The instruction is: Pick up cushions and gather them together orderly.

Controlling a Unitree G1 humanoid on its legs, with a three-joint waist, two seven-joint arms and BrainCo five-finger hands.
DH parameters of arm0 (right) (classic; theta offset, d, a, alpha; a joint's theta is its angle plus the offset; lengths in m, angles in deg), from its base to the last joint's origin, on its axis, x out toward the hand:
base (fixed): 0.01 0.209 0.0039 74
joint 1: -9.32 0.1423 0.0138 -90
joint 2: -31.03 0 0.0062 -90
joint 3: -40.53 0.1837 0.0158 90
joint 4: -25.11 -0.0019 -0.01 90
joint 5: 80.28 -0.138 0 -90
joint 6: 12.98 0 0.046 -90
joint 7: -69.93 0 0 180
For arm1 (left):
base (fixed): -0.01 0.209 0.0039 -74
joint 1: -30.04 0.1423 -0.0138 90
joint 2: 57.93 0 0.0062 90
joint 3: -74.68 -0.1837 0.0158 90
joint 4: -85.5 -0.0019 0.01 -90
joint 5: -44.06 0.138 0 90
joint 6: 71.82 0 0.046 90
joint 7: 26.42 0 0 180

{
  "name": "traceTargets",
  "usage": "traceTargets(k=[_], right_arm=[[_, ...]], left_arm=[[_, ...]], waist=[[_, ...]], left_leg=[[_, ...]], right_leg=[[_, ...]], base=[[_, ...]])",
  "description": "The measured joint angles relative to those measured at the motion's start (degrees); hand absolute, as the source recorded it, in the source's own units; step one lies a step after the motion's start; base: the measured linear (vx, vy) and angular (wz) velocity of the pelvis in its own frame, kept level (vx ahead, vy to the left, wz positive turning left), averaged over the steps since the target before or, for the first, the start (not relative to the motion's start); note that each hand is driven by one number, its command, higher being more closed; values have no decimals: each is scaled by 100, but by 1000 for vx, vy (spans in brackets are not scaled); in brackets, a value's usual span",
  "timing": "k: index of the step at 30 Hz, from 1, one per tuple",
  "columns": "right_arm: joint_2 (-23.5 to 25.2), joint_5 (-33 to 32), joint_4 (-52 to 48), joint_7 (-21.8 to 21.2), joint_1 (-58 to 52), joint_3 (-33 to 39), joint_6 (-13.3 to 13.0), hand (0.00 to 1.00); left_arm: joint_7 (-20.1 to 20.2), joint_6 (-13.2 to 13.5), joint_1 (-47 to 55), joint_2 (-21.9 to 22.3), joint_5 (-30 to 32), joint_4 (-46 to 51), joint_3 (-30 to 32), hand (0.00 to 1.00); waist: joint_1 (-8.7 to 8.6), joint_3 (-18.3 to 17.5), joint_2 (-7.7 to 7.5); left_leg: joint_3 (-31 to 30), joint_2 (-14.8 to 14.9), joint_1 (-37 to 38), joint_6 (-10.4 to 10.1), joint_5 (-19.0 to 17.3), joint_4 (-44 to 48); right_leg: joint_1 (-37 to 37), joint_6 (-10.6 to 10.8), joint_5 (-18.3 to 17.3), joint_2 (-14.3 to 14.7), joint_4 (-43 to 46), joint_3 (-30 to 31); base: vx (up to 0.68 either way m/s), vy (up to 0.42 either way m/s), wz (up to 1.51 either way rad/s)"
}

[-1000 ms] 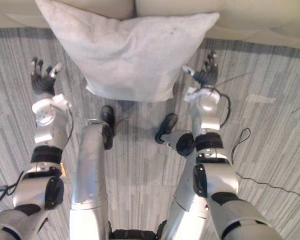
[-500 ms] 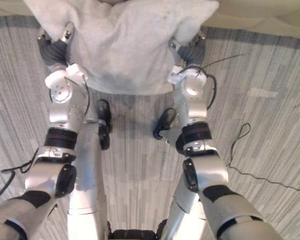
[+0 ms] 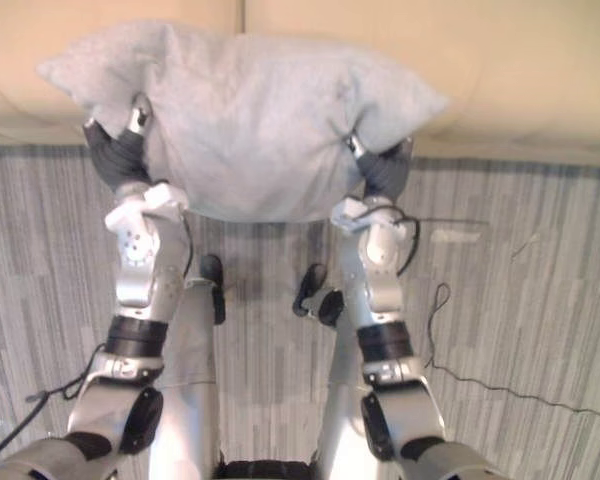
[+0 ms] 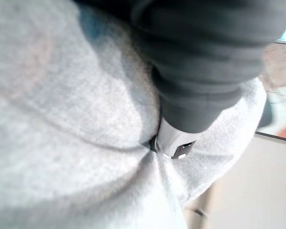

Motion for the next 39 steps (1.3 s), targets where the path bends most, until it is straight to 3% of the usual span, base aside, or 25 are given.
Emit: traceTargets(k=[1,5,10,14,16,17,18,20,22,23,25,27,28,29,30,31,32,35,36,38,39], right_arm=[[25,46,-204,-2,-401,-30,-16,100],[18,222,-770,-65,-1423,-319,-14,100],[-20,424,-1171,-353,-2511,-673,-11,100],[-29,435,-1255,-611,-3084,-707,-11,100],[-56,434,-1108,-736,-3169,-715,-12,100],[-112,433,-951,-789,-3176,-714,-13,100],[-148,432,-826,-820,-3189,-713,-12,100],[-261,431,-533,-882,-3282,-708,85,100],[-279,432,-445,-989,-3391,-689,107,100],[-290,432,-357,-1057,-3396,-665,109,100],[-284,430,-332,-1153,-3417,-640,165,100],[-299,430,-324,-1222,-3432,-618,208,100],[-320,431,-321,-1224,-3459,-618,235,100],[-340,432,-323,-1219,-3535,-603,225,100],[-471,428,-293,-1212,-3563,-558,241,100],[-564,428,-295,-1212,-3640,-508,262,100],[-651,424,-297,-1206,-3741,-357,289,100],[-676,418,-495,-1187,-3913,-189,297,100],[-683,408,-814,-1129,-4080,-152,315,100],[-646,405,-1300,-1050,-4267,-151,308,100],[-618,404,-1468,-1008,-4284,-148,268,100]], left_arm=[[7,15,315,80,67,169,-131,100],[57,45,1295,201,164,699,-367,100],[320,120,2382,185,160,997,-452,100],[531,167,3118,98,160,1155,-623,100],[668,161,3375,13,159,1155,-640,100],[718,140,3492,-31,160,1143,-667,100],[780,121,3558,-51,160,1122,-669,100],[897,18,3728,-168,161,1072,-737,100],[929,-28,3822,-224,161,1044,-768,100],[933,-61,3867,-225,162,1043,-768,100],[934,-78,3880,-231,161,1039,-768,100],[942,-76,3877,-259,160,1006,-768,100],[997,-77,3873,-309,160,943,-776,100],[1056,-79,3853,-369,159,844,-852,100],[1080,-105,3829,-275,154,667,-971,100],[1117,-124,3884,-245,154,609,-1064,100],[1204,-133,3934,-200,154,484,-1226,100],[1310,-183,3902,-36,142,459,-1324,100],[1342,-196,3902,56,113,465,-1351,100],[1348,-195,3922,72,38,480,-1383,100],[1376,-195,3919,55,37,484,-1390,100]], waist=[[18,-171,-11],[49,-258,-16],[86,-846,-32],[93,-1275,-24],[60,-1291,6],[32,-1295,20],[20,-1297,25],[-40,-1285,60],[-123,-1306,94],[-159,-1306,170],[-189,-1387,177],[-204,-1404,228],[-261,-1447,175],[-351,-1482,113],[-366,-1499,378],[-355,-1597,539],[-373,-1744,784],[-398,-1741,780],[-360,-1725,752],[-275,-1742,687],[-256,-1780,631]], left_leg=[[33,2,291,-2,2,-172],[155,-5,1662,0,1,-839],[333,24,2779,63,19,-1565],[536,24,3410,181,-56,-1924],[614,35,3741,292,-218,-2018],[700,53,3907,328,-332,-1975],[741,59,4011,360,-401,-1941],[764,88,4373,412,-586,-1869],[624,56,4632,467,-621,-2011],[537,13,4741,540,-616,-2161],[433,-33,4824,544,-616,-2385],[317,-80,4993,516,-594,-2658],[256,-150,5127,425,-571,-2801],[90,-271,5214,292,-655,-2795],[-68,-167,5247,288,-722,-2808],[-194,-77,5298,254,-714,-2924],[-458,48,5268,107,-581,-2875],[-483,126,4739,-283,-107,-1660],[-63,345,4328,-210,254,-713],[642,628,3953,114,186,36],[859,648,3829,308,73,-43]], right_leg=[[290,6,3,9,-164,-38],[1614,125,55,16,-795,-166],[2726,365,184,197,-1668,-212],[3279,490,292,300,-2140,-82],[3509,635,388,322,-2124,26],[3410,827,545,282,-1722,147],[3318,791,685,226,-1380,224],[3066,528,1366,137,-422,515],[2971,475,1933,91,-15,690],[2854,325,1891,92,56,754],[2855,551,1161,300,-764,936],[2937,761,1223,621,-2267,1225],[3145,892,1592,745,-3347,1423],[3287,696,2145,766,-3803,1701],[3293,653,1999,882,-3581,1611],[3282,590,1830,987,-3522,1608],[3295,488,1603,1026,-3431,1320],[3676,315,1412,1034,-3528,988],[3986,218,1350,1049,-3641,861],[4336,134,1297,1058,-3808,764],[4461,132,1292,1027,-3937,744]], base=[[170,30,7],[179,30,1],[120,56,-7],[135,57,-19],[114,75,-34],[61,88,-33],[66,138,-31],[59,144,-6],[108,77,27],[164,25,32],[178,-13,21],[259,-82,22],[379,-210,60],[322,-206,63],[338,-185,49],[379,-127,33],[413,-133,35],[368,-183,49],[295,-128,38],[232,-62,24],[187,-27,14]])
